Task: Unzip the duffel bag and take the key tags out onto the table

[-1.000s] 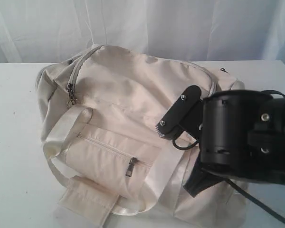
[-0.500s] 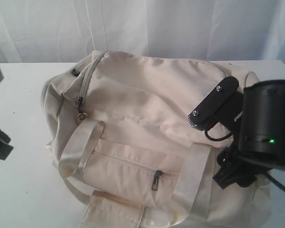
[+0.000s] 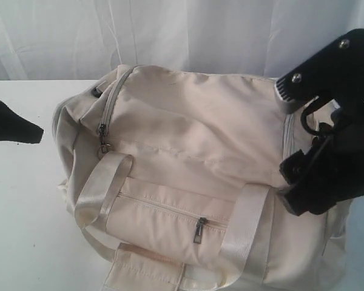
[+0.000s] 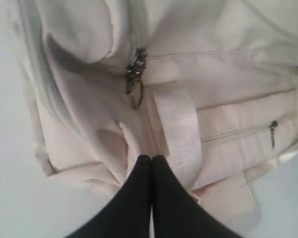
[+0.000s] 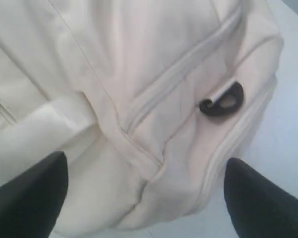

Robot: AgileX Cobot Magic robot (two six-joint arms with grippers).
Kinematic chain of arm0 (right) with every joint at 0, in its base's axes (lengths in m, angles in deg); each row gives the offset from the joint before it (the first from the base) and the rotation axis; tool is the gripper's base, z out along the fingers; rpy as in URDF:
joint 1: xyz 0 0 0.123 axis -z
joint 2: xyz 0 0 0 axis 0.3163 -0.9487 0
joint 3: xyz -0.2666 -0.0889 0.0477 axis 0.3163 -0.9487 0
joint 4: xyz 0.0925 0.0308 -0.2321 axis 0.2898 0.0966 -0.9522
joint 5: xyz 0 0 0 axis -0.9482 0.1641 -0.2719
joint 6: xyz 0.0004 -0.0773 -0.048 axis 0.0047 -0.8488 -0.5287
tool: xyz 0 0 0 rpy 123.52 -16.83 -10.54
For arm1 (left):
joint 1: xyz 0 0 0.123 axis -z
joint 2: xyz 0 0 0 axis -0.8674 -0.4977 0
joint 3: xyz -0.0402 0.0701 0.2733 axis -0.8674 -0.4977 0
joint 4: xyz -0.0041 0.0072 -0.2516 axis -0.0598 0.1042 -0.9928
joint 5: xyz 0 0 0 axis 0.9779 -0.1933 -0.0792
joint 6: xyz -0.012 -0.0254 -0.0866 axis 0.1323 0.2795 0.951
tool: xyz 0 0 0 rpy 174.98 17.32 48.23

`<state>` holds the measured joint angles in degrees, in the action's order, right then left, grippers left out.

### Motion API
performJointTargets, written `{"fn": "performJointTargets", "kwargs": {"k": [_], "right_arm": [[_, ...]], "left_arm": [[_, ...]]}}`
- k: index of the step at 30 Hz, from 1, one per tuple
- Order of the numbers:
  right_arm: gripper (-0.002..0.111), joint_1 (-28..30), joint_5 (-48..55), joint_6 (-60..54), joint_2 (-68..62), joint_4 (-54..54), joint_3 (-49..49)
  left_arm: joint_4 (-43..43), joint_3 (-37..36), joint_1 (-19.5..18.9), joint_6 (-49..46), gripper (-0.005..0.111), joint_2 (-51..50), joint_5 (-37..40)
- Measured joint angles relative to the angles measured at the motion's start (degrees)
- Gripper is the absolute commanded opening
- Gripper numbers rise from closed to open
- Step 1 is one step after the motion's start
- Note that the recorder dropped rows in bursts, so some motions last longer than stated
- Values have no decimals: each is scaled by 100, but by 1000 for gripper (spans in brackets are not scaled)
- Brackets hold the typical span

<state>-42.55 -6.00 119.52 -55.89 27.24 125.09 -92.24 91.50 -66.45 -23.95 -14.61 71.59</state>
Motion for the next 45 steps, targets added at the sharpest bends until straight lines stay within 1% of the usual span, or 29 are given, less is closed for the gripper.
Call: {"fn": "performJointTargets", "kwargs": {"k": [1,3,4,7,8,9,11,13,17,19,21,24,25,26,29,34,39,45], "right_arm": [[79,0,-166,-12,73,25,0],[79,0,-413,-12,163,69,0],[79,0,-480,-12,187,86,0],[79,0,-565,-12,188,100,0],[79,0,-578,-12,188,100,0],[79,0,-605,-12,188,100,0],[79,0,-634,-12,188,113,0],[79,0,-702,-12,188,149,0],[79,0,-847,-12,188,303,0],[79,0,-876,-12,188,386,0],[79,0,-880,-12,188,491,0],[79,0,-1035,-12,188,641,0],[79,0,-1156,-12,188,700,0],[79,0,-1308,-12,188,747,-12],[78,0,-1919,-1,188,842,-84],[70,0,-2907,99,-11,865,-108],[70,0,-3309,113,-1060,638,218],[70,0,-4196,101,-2509,356,1067]], "left_arm": [[-62,-99,-9,-40,0,-11,-145],[-299,-339,-22,-278,8,-37,-429],[-450,-418,-22,-454,14,-48,-500],[-918,-563,-22,-1115,42,-59,-581],[-1006,-574,-22,-1221,55,-59,-592],[-1100,-586,-22,-1325,62,-59,-622],[-1167,-586,-10,-1369,69,-72,-772],[-1219,-594,82,-1369,69,-199,-981],[-1219,-594,406,-1397,66,-681,-1195],[-1232,-594,533,-1420,62,-898,-1294],[-1309,-594,638,-1450,52,-1076,-1463],[-1510,-594,675,-1459,22,-1201,-1558],[-1521,-594,675,-1459,10,-1204,-1558],[-1534,-594,675,-1459,0,-1214,-1558],[-1547,-594,687,-1474,0,-1214,-1414],[-1466,-594,687,-1200,0,-1103,-1319],[-969,-594,687,-814,0,-654,-1320],[-235,-619,698,-290,0,-121,-1054]]}}
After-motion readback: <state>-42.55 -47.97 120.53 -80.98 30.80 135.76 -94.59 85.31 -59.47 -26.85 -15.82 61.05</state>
